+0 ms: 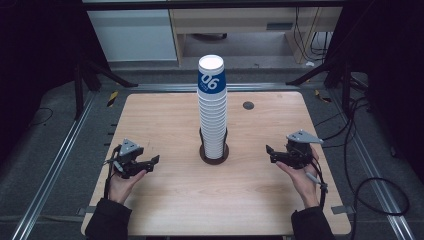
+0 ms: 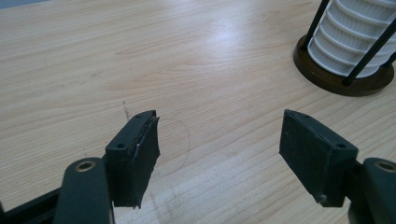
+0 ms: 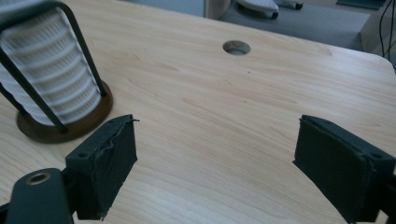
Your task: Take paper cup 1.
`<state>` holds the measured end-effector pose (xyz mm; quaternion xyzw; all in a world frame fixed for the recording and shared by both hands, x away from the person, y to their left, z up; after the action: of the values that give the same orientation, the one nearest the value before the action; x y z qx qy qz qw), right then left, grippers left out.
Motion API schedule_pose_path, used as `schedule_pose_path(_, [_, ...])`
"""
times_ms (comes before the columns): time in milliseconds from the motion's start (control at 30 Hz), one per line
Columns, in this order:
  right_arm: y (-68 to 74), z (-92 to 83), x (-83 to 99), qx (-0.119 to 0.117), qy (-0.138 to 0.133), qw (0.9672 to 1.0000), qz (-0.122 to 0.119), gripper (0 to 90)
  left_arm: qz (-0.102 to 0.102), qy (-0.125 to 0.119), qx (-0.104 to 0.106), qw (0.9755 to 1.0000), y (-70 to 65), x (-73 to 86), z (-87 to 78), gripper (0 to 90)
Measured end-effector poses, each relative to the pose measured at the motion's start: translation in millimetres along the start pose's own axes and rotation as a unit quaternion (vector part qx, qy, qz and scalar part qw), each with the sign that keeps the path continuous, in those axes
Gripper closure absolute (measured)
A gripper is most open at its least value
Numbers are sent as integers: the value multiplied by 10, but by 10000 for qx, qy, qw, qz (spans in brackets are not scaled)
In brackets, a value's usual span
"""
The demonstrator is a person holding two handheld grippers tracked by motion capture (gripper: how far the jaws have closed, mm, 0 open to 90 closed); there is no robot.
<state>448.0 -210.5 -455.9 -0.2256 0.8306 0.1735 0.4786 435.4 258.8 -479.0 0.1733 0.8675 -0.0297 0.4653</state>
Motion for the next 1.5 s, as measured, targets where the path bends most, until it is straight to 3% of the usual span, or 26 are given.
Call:
schedule_pose_path(100, [53, -23, -43, -220, -193, 9995, 98, 132, 2, 82, 8, 10000, -5, 9, 5, 253])
schedule_pose_path(300, [127, -42, -95, -404, -206, 9990, 62, 127, -87, 101, 90, 9999, -10, 10, -1, 228])
schedule_pose_path(567, [273, -84, -350, -730, -475, 9962, -45, 123, -62, 150, 142, 9998, -36, 12, 12, 194])
schedule_pose_path(867, [389, -233, -886, -939, -1075, 9896, -184, 105, -42, 164, 225, 9996, -69, 3, 11, 157])
schedule_pose_path(1067, [482, -251, -1079, -1065, -1207, 9865, -286, 97, -56, 266, 238, 9993, -73, 7, 33, 131])
schedule_pose_path(1167, [571, -236, -1169, -1305, -1291, 9826, -269, 93, -63, 285, 225, 9993, -71, 10, 39, 129])
schedule_pose_path(1400, [749, -200, -1404, -1524, -1476, 9764, -403, 93, 2, 314, 233, 9992, -94, 19, 49, 133])
schedule_pose_path(1500, [816, -189, -1497, -1542, -1513, 9753, -470, 92, 2, 304, 269, 9992, -109, 16, 47, 143])
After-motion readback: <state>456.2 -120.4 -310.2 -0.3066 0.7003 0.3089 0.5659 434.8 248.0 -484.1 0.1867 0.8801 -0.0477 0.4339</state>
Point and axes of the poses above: each handheld gripper's, and its own axes: z roughly forward along the jaws, x roughly out of its underside, y roughly to its left, the point moved 5 cm from there along z, roughly forward along the jaws, and after that the axes turned 11 degrees about -x, right-handed, at the moved point
